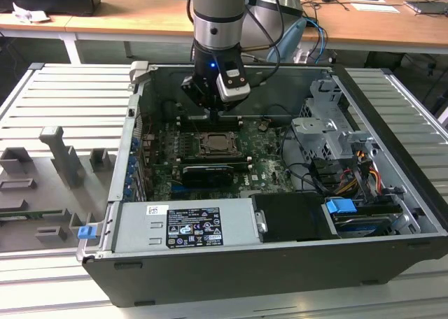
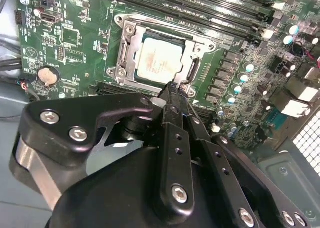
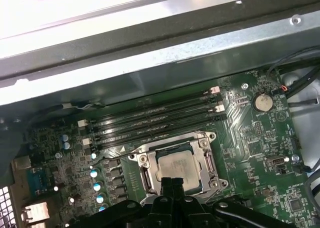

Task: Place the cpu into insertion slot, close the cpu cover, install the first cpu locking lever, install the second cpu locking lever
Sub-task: 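Install the first cpu locking lever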

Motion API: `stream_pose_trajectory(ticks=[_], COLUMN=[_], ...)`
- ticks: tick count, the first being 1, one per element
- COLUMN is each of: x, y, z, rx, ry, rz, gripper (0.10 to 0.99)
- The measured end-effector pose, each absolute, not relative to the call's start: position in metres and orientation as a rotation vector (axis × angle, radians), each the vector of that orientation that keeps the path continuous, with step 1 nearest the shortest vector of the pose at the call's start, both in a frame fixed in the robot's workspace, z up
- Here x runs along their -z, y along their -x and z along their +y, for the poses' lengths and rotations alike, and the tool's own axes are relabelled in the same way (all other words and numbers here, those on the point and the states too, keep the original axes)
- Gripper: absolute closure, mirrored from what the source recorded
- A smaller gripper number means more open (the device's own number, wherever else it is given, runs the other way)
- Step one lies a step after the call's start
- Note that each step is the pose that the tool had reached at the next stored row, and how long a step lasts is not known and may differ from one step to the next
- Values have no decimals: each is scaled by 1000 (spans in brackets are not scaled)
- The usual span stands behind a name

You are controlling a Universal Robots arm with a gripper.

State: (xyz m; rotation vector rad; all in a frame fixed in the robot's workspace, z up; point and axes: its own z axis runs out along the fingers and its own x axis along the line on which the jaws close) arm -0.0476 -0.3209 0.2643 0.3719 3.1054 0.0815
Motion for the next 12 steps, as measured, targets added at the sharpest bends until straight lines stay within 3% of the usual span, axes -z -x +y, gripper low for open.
stream_pose_trajectory(ticks=[12], x=[-264], y=[48], z=[-321], rx=[-83], ry=[-102], rz=[3130], gripper=[980])
